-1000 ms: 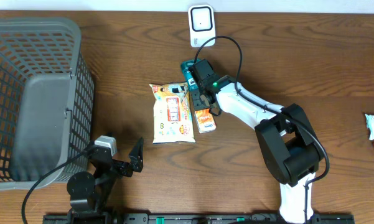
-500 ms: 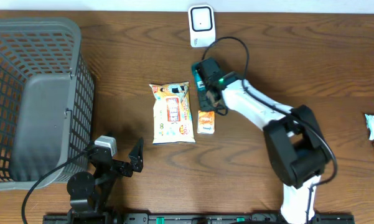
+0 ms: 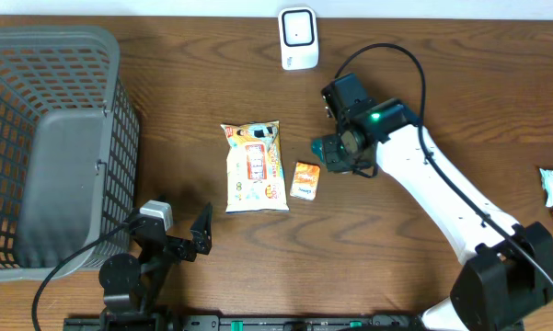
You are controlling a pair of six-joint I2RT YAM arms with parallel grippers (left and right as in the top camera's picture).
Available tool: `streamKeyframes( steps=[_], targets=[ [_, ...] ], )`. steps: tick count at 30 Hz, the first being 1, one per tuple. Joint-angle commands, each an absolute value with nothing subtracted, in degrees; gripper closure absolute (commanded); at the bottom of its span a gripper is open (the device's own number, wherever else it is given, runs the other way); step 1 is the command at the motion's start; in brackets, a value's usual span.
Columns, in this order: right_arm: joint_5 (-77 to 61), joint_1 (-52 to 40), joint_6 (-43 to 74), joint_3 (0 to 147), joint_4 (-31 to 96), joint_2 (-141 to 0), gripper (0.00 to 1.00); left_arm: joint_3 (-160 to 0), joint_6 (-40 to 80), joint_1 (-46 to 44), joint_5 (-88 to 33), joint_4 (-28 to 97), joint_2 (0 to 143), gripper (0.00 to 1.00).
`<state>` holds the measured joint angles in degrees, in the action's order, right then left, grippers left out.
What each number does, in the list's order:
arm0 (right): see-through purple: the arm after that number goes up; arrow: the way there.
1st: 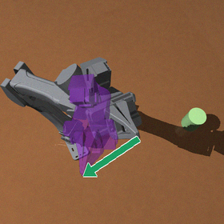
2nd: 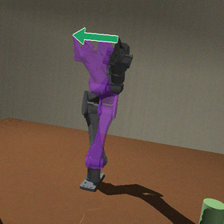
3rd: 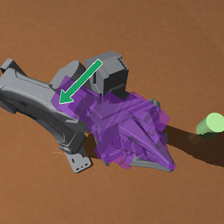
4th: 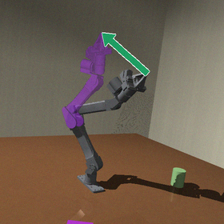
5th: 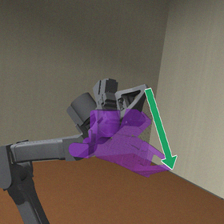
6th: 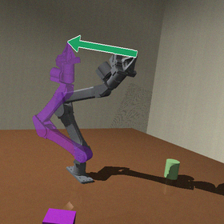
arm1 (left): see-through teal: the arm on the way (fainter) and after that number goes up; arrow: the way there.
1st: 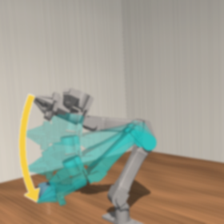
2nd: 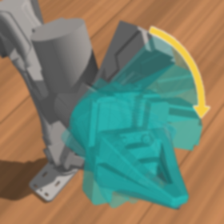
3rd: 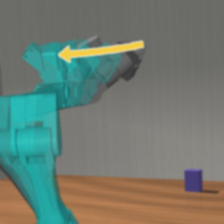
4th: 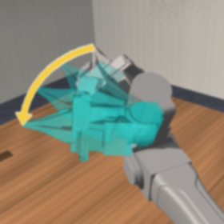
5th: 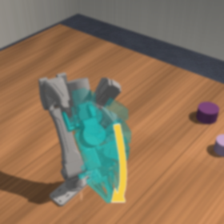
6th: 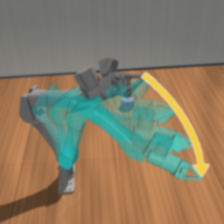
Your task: Scan the item barcode
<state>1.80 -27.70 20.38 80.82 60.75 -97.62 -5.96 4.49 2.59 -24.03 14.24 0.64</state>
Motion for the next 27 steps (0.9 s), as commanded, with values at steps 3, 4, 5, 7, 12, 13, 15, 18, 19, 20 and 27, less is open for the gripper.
streamKeyframes(
  steps=[3,4,5,7,12,13,15,18,19,20,27],
  targets=[
    [1.69,-26.79,20.80,81.12,62.78,-96.53,0.82,-4.82,4.82,2.83,-23.90,14.90,0.60,0.02],
    [1.28,-26.61,20.78,81.12,63.13,-96.53,0.82,-4.82,4.82,2.83,-23.90,14.92,0.60,0.02],
    [0.82,-26.41,20.78,81.12,63.35,-96.53,0.82,-4.82,4.82,2.83,-23.90,14.92,0.60,0.02],
    [-1.10,-25.80,20.78,81.12,63.55,-96.53,0.81,-4.82,4.82,2.83,-23.90,14.90,0.60,0.02],
    [-8.25,-24.21,20.80,82.11,63.48,-96.53,0.81,-4.82,4.82,2.83,-23.90,14.92,0.60,0.02],
    [-9.61,-23.77,20.78,82.52,63.68,-96.53,0.81,-4.82,4.82,2.83,-23.90,14.92,0.60,0.02],
    [-11.84,-22.72,20.80,82.96,64.23,-96.53,0.81,-4.82,4.82,2.83,-23.90,14.92,0.60,0.02],
    [-15.09,-20.99,20.78,83.55,65.69,-96.53,0.81,-4.82,4.82,2.83,-23.90,14.92,0.60,0.02],
    [-16.34,-20.25,20.78,83.66,66.26,-96.53,0.81,-4.82,4.82,2.83,-23.90,14.92,0.60,0.02],
    [-17.54,-19.53,20.78,83.81,66.92,-96.51,0.81,-4.82,4.82,2.83,-23.90,14.92,0.60,0.02],
    [-19.00,-15.77,20.75,84.05,70.67,-96.51,0.77,-4.82,4.82,2.83,-23.90,14.92,0.60,0.02]
  ],
)
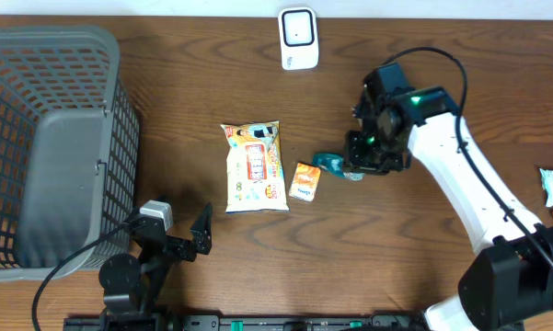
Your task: Scan the item barcode
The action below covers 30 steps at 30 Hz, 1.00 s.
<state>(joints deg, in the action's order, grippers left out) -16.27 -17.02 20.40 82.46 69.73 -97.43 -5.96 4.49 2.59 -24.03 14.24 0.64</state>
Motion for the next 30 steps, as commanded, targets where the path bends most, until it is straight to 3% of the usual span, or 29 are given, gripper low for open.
streamKeyframes(
  steps=[1,19,26,30],
  targets=[
    [-19.00,-15.40,20.78,84.07,71.37,-96.51,0.76,-4.82,4.82,2.83,-23.90,14.92,0.60,0.02],
    [-18.48,-14.11,20.10,86.52,80.09,-96.51,0.67,-4.82,4.82,2.83,-23.90,14.92,0.60,0.02],
    [-8.95,-14.59,17.15,86.46,77.80,-96.53,0.38,-4.82,4.82,2.83,-23.90,14.92,0.60,0.02],
    [-5.02,-16.29,14.06,83.55,72.95,-96.53,0.31,-4.82,4.82,2.83,-23.90,14.92,0.60,0.02]
  ],
)
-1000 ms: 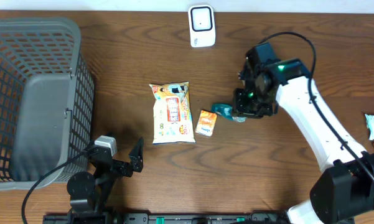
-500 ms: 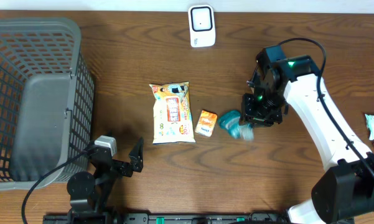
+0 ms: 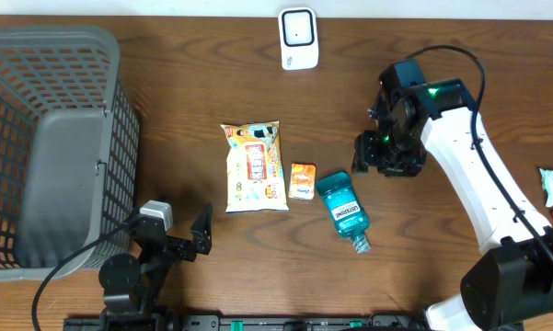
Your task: Scan the item barcode
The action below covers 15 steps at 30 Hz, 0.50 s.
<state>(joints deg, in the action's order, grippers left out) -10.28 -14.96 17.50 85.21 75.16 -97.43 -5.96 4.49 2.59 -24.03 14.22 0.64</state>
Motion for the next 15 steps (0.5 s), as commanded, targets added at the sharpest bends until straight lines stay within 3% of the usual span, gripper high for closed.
streamKeyframes(
  steps=[1,10,12,15],
  targets=[
    [-5.06,-16.82,14.09,82.32,71.66,-96.53,0.28,-4.82,4.82,2.83,-23.90,14.90,0.60,0.02],
    [-8.56,-23.68,14.06,63.53,55.79,-96.53,0.09,-4.82,4.82,2.83,-23.90,14.92,0.60,0.02],
    [-10.15,-24.75,12.93,62.17,54.98,-96.53,0.01,-4.82,4.82,2.83,-23.90,14.92,0.60,0.02],
    [-10.70,-26.59,10.13,61.10,54.26,-96.53,0.01,-4.82,4.82,2.83,-23.90,14.92,0.60,0.02]
  ],
)
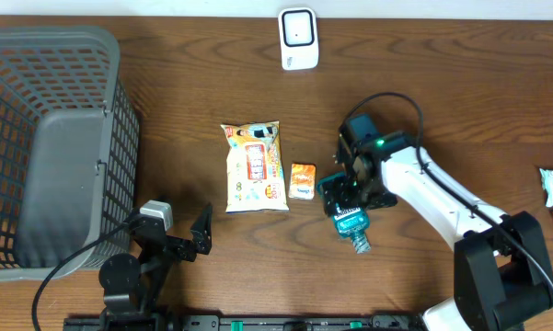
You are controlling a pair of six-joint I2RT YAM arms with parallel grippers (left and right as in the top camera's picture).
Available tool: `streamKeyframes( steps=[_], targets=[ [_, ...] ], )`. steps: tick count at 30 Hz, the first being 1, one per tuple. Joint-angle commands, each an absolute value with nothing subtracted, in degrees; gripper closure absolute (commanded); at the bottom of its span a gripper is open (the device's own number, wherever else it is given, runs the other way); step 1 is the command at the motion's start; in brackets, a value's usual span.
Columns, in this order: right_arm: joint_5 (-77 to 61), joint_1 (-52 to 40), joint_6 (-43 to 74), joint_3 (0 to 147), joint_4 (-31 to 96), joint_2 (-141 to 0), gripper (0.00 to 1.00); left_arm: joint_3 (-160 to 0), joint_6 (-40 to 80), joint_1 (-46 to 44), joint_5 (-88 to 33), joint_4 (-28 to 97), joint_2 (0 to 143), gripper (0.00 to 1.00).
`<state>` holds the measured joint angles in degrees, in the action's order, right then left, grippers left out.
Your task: Scan the item barcode
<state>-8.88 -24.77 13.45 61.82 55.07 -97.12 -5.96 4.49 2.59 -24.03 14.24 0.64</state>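
Note:
A teal mouthwash bottle (351, 223) lies on the table, cap toward the front edge, label up. My right gripper (339, 194) is down over the bottle's base end, its fingers on either side of it; whether they press on it is hidden by the wrist. The white barcode scanner (298, 38) stands at the back edge of the table. My left gripper (191, 241) rests open near the front edge, holding nothing.
A small orange packet (303, 181) and a snack bag (254, 167) lie just left of the bottle. A grey mesh basket (46, 138) fills the left side. Two more packets lie at the right edge.
My right gripper was up and to the right of the bottle, apart from it. Now it is lower and further left, over the bottle's base end. The bottle lies about where it was.
My right gripper was low beside the orange packet with something teal under it. Then it was a little further right, still on the teal bottle. Then the bottle lay free on the table with the gripper drawn back. Now the gripper is over the bottle again.

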Motion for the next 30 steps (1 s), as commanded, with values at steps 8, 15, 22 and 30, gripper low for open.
streamKeyframes(
  steps=[8,15,22,30],
  targets=[
    [-10.61,-28.49,8.38,55.83,51.29,-96.53,0.01,-4.82,4.82,2.83,-23.90,14.90,0.60,0.02],
    [-7.42,-28.45,12.51,52.49,50.37,-96.53,0.01,-4.82,4.82,2.83,-23.90,14.92,0.60,0.02],
    [-7.35,-28.47,13.74,49.19,46.94,-96.53,0.12,-4.80,4.82,2.83,-23.90,14.92,0.60,0.02],
    [-5.85,-28.38,13.67,48.38,42.30,-96.55,0.17,-4.82,4.82,2.83,-23.90,14.92,0.60,0.02]
  ],
)
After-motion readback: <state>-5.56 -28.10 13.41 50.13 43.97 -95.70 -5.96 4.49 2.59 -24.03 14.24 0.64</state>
